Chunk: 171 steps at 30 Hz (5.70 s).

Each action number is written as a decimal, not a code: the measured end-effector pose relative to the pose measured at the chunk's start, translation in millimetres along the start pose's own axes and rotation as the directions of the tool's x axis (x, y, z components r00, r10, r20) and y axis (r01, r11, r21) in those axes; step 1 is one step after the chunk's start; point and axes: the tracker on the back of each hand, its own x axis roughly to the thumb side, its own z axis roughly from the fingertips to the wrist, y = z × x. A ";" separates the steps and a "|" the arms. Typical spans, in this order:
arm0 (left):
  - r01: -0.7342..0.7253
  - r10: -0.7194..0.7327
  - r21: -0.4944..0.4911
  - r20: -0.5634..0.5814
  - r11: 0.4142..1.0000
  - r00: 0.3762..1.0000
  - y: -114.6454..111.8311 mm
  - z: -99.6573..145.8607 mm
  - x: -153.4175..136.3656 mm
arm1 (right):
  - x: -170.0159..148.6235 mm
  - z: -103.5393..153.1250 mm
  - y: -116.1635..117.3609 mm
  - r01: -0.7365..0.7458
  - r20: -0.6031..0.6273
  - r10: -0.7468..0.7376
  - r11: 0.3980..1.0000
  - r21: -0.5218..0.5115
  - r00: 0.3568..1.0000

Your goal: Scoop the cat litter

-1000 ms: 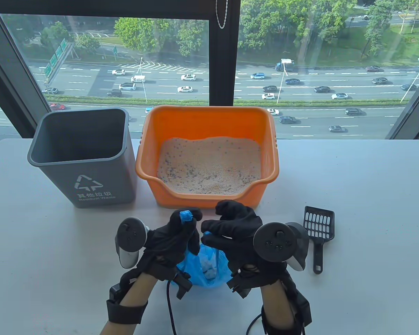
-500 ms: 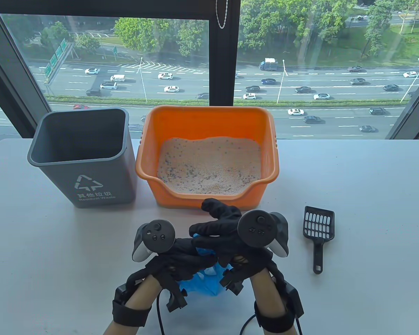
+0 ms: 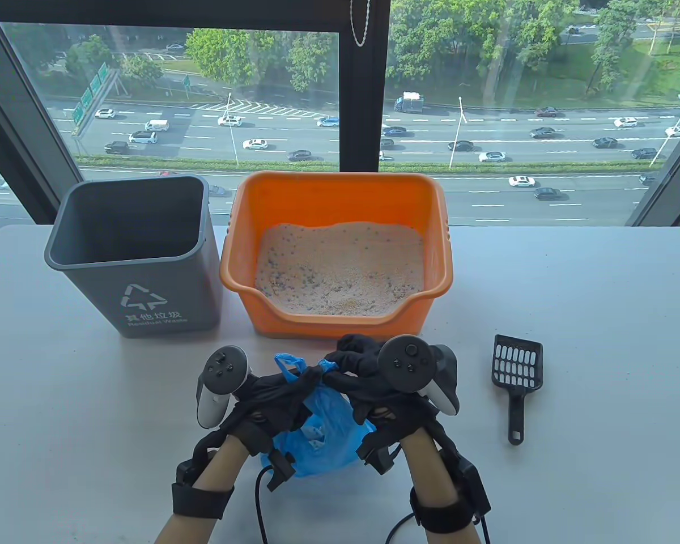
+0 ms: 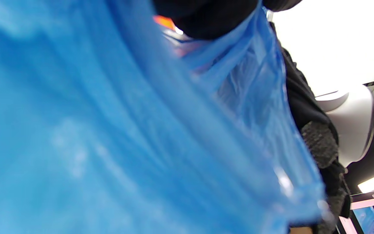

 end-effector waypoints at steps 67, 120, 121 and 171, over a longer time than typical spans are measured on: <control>0.699 -0.691 0.325 -0.160 0.637 0.705 -0.4 39.6 21.5 | -42.8 -1.3 76.8 0.524 -0.192 -0.488 0.810 0.262 0.851; 0.859 -0.777 0.214 -0.367 0.465 0.512 12.8 43.3 11.4 | -53.9 13.6 65.0 -0.013 -0.244 0.026 0.998 0.057 0.970; 0.863 -0.770 0.220 -0.392 0.454 0.504 15.2 44.2 9.7 | -56.9 14.1 62.5 -0.037 -0.261 0.038 0.999 0.009 0.965; 0.820 -0.765 -0.128 -0.463 0.558 0.448 -3.1 28.1 1.6 | -71.6 74.3 59.2 -0.473 -0.286 0.485 0.874 0.114 0.826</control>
